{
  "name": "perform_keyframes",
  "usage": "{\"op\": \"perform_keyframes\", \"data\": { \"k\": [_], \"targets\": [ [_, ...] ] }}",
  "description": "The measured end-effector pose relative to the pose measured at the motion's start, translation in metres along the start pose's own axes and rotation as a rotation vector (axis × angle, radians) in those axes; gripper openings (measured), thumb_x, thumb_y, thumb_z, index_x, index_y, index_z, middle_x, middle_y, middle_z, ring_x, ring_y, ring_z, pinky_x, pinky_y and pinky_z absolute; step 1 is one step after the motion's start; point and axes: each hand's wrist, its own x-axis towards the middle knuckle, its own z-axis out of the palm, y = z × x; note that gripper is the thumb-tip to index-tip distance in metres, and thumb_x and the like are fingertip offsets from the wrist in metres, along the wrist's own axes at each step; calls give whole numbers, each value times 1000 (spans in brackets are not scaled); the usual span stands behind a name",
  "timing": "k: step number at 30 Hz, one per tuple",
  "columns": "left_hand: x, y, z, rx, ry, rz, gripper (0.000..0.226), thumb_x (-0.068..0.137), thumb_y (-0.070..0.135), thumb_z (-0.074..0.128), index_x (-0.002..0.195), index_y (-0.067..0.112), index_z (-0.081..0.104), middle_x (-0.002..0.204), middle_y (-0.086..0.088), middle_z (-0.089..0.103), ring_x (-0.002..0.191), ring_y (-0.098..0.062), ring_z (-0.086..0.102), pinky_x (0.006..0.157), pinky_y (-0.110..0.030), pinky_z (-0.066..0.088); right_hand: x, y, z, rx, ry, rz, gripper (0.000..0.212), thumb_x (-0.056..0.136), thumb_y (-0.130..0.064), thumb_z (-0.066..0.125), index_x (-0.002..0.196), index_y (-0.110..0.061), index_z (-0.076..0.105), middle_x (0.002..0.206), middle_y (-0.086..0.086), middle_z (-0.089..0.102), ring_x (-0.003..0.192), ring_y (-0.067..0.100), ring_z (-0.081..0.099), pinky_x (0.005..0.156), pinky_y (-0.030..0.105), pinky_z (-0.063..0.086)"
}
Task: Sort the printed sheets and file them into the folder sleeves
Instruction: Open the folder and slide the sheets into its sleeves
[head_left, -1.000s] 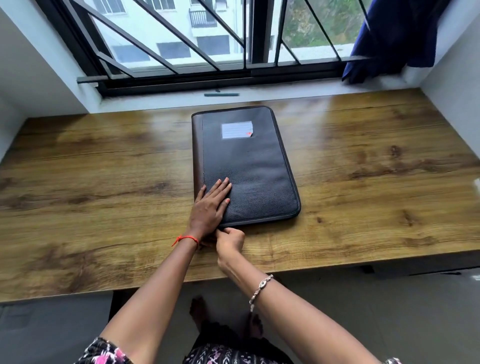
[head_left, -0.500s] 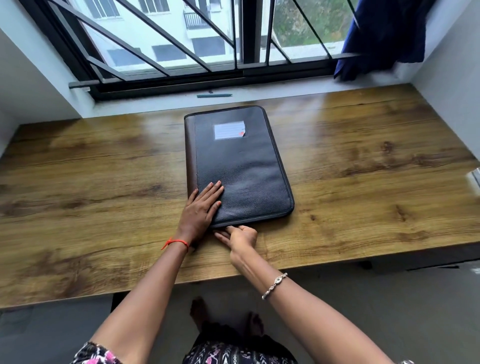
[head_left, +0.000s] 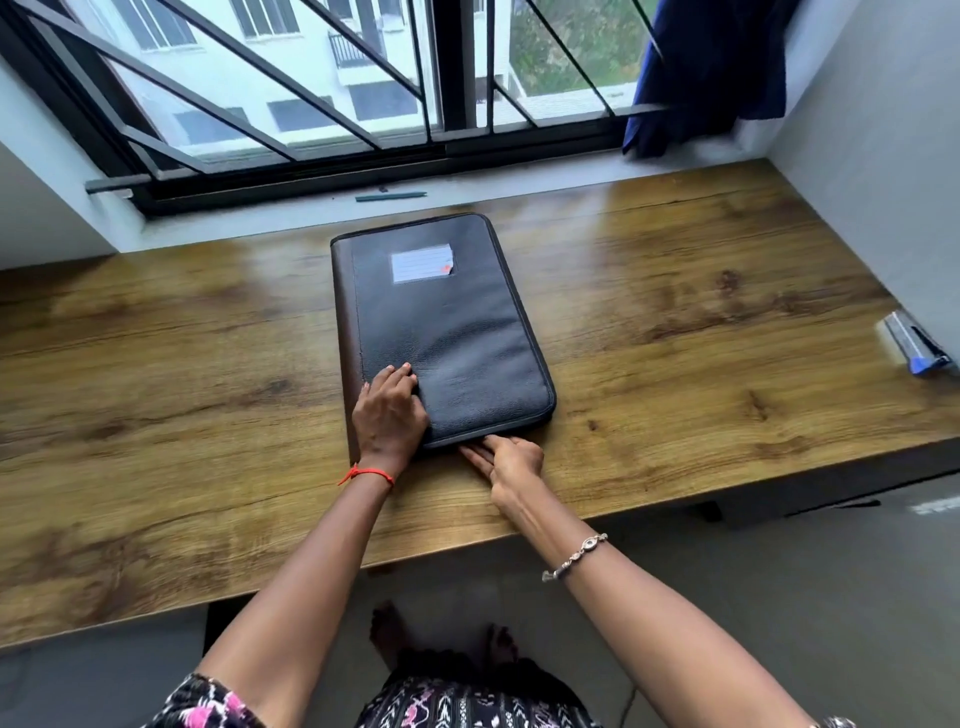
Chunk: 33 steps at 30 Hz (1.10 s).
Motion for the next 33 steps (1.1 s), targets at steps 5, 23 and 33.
{"op": "perform_keyframes", "data": {
  "k": [5,23,33],
  "targets": [
    [0,22,3,120,-23,-131,17,76,10,61,91,0,60,97,-19,62,96,-35,60,86,-55,48,5,-28,-19,4,-9,-47,21,88,20,39,90,1,47,78,16,56,62,27,62,40,31,54],
    [21,63,15,84,-343,-91,58,93,19,42,147,17,22,158,0,8,146,-23,-2,111,-58,-6,35,-127,-49,-473,-177,10,15,91,10,46,101,14,57,89,19,64,85,28,65,64,32,60],
    [33,79,33,100,-471,357,81,78,69,10,148,29,20,157,8,3,145,-13,-4,111,-54,-16,85,-167,-4,-944,-337,39,19,86,14,51,73,3,59,49,3,65,45,10,64,47,20,54]
  ]
}}
